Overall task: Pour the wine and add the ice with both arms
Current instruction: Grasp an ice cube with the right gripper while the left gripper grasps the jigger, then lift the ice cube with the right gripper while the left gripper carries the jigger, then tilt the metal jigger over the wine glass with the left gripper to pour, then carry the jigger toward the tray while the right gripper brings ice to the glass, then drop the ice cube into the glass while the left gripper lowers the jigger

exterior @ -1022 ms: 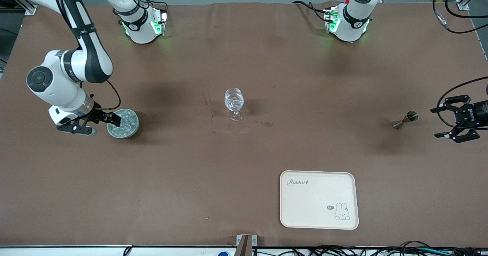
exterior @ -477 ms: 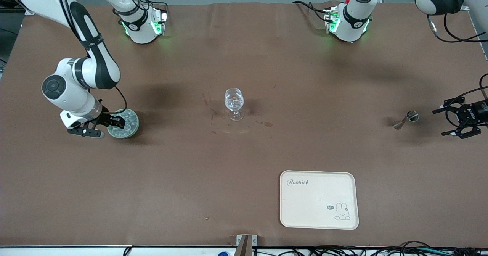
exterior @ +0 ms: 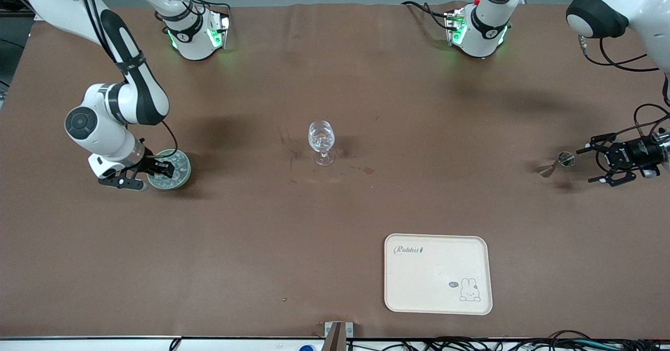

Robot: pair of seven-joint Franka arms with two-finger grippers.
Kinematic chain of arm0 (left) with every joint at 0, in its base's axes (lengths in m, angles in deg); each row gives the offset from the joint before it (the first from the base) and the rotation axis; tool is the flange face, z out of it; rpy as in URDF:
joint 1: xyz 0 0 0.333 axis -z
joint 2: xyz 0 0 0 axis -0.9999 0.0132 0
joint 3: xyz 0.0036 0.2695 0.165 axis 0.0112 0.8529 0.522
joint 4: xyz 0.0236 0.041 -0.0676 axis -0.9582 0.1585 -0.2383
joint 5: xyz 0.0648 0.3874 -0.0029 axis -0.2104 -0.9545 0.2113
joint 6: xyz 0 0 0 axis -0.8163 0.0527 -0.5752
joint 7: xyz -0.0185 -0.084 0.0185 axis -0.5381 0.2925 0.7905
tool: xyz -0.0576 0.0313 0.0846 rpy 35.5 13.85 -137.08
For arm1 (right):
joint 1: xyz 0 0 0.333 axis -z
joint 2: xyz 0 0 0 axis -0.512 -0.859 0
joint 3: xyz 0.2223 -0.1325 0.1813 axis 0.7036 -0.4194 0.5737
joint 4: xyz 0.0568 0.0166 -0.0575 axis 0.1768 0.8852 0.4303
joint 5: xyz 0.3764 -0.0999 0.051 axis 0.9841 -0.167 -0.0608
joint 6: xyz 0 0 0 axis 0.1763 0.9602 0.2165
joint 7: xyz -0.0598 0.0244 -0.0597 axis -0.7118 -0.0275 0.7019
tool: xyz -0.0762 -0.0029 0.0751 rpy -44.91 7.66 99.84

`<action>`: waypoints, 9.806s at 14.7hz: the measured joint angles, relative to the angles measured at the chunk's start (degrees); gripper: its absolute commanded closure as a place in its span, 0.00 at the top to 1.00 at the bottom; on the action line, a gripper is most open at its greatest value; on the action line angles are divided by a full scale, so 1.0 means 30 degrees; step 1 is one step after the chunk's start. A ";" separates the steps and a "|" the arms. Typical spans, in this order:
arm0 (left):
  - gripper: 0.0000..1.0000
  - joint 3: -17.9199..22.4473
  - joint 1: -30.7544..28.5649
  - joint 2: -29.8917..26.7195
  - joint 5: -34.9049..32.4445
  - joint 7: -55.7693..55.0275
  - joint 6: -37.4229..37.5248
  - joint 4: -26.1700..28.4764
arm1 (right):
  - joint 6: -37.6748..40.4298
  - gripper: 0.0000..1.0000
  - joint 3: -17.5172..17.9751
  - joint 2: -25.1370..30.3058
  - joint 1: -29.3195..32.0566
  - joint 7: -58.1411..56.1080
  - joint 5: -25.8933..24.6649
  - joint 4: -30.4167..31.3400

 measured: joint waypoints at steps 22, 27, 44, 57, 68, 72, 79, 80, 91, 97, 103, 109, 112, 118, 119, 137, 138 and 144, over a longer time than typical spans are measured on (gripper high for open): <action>0.05 -0.1147 -0.0008 0.0718 0.2742 0.1757 0.0166 0.3043 | 0.0423 0.05 0.0015 -0.0119 -0.0195 -0.0013 0.0001 0.0085; 0.01 -0.1064 -0.0008 0.0703 0.2783 0.1603 0.1274 0.3021 | 0.1576 0.04 0.0027 -0.0104 -0.0200 -0.0009 0.0004 -0.0271; 0.01 -0.6974 0.1122 -0.8739 -0.2371 -0.5860 0.1948 0.2384 | 0.1767 0.65 0.0062 -0.0177 -0.0625 -0.0052 0.0003 -0.0365; 0.01 -1.6308 0.1081 -1.2472 -0.3602 -1.0515 -0.3654 0.4112 | 0.1548 0.34 0.0019 -0.0671 -0.0615 -0.0216 -0.0002 -0.0358; 0.01 -2.4298 0.1305 -1.0568 -0.3890 -1.4824 -1.3972 0.4699 | 0.3912 0.04 0.0029 -0.0667 -0.0615 -0.0213 0.0001 -0.1847; 0.01 -2.6343 0.1346 -0.9032 -0.5908 -1.7042 -1.7692 0.4380 | 0.8065 0.04 0.0028 -0.0529 -0.0615 -0.0208 0.0511 -0.4758; 0.01 -2.7955 0.1982 -0.7354 -1.2652 -2.1874 -1.9995 0.3095 | 1.4421 0.04 -0.0041 -0.0135 -0.0400 -0.0209 0.0817 -1.0915; 0.01 -2.8046 0.2085 -0.7344 -1.3598 -2.2484 -2.0097 0.3088 | 1.4865 0.04 -0.0077 0.0164 -0.0344 -0.0210 0.0819 -1.1521; 0.00 -2.9502 0.2632 -0.6117 -2.3308 -2.9680 -2.0263 0.2214 | 1.8792 0.04 -0.1142 0.6274 -0.0221 -0.0435 0.0808 -1.2948; 0.00 -2.9728 0.2798 -0.5906 -2.4697 -3.0182 -2.0153 0.1987 | 2.0860 0.03 -0.1039 0.6325 -0.0245 -0.0827 0.0807 -1.4828; 0.00 -2.9799 0.2844 -0.6029 -2.6681 -3.0212 -1.8782 0.1603 | 2.0849 0.03 -0.0997 0.6042 -0.0375 -0.0930 0.0360 -1.4830; 0.00 -3.0337 0.2875 -0.6051 -2.8171 -3.0211 -1.7314 0.1239 | 2.0842 0.03 -0.0989 0.6042 -0.0394 -0.0930 0.0346 -1.4842; 0.00 -3.0398 0.2870 -0.6052 -2.8537 -3.0217 -1.6520 0.0741 | 2.0842 0.03 -0.0994 0.6041 -0.0388 -0.0930 0.0346 -1.4842; 0.00 -3.0296 0.2528 -0.6052 -2.5727 -3.0180 -1.6391 -0.0122 | 2.0838 0.03 -0.1010 0.6004 -0.0359 -0.0930 0.0347 -1.4842; 0.00 -3.0232 0.2409 -0.6057 -2.4848 -2.9885 -1.6391 -0.0281 | 2.0839 0.03 -0.1007 0.5988 -0.0363 -0.0927 0.0347 -1.4842; 0.01 -1.8921 0.2128 -0.5112 -0.0786 -1.6046 -1.6160 -0.2908 | 1.7400 0.02 -0.0504 0.3795 -0.9309 1.3051 0.1755 -1.4837; 0.01 -1.8692 0.2171 -0.4536 -0.0003 -1.5838 -1.6184 -0.3439 | 1.7016 0.02 -0.0502 0.3445 -1.0067 1.4019 0.1760 -1.4838; 0.01 -1.6258 0.3446 -0.1463 0.4528 -1.3268 -1.7047 -0.5804 | 1.4975 0.02 -0.0509 0.0864 -1.4034 1.8398 0.1767 -1.4817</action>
